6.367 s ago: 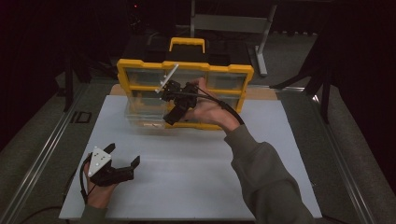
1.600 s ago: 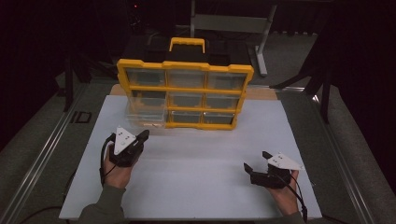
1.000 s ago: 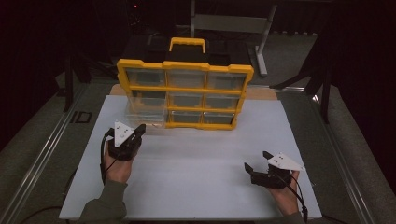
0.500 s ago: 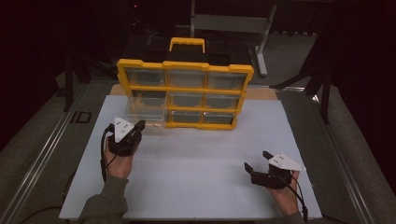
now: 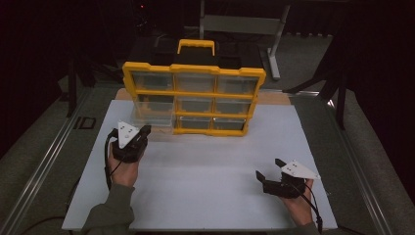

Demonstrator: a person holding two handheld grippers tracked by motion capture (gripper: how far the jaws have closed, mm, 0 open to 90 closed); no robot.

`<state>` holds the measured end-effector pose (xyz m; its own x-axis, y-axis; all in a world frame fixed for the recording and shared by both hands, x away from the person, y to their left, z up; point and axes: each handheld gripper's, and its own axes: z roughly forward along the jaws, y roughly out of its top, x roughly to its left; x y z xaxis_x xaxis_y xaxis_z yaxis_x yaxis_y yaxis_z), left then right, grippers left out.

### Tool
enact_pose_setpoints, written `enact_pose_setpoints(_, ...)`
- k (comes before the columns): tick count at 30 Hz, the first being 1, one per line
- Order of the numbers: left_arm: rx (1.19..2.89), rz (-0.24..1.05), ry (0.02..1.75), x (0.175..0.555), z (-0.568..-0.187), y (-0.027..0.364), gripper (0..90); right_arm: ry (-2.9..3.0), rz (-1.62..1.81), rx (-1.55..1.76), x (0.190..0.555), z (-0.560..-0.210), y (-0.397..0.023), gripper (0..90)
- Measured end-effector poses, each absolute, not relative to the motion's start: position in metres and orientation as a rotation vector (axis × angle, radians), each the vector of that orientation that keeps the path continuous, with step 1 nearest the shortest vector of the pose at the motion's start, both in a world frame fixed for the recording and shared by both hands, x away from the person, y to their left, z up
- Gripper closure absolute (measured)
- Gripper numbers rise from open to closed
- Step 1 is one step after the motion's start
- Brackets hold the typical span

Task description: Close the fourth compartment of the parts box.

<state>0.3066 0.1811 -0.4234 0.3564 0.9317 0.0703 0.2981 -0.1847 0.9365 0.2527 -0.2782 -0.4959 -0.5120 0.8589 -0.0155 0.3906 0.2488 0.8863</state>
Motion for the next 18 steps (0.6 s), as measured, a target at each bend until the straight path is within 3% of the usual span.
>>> enact_pose_setpoints(18,1.676,0.865,1.132,0.317,-0.417,0.179,90.0,2.004,1.227,1.127,0.252,-0.495,-0.282,13.9)
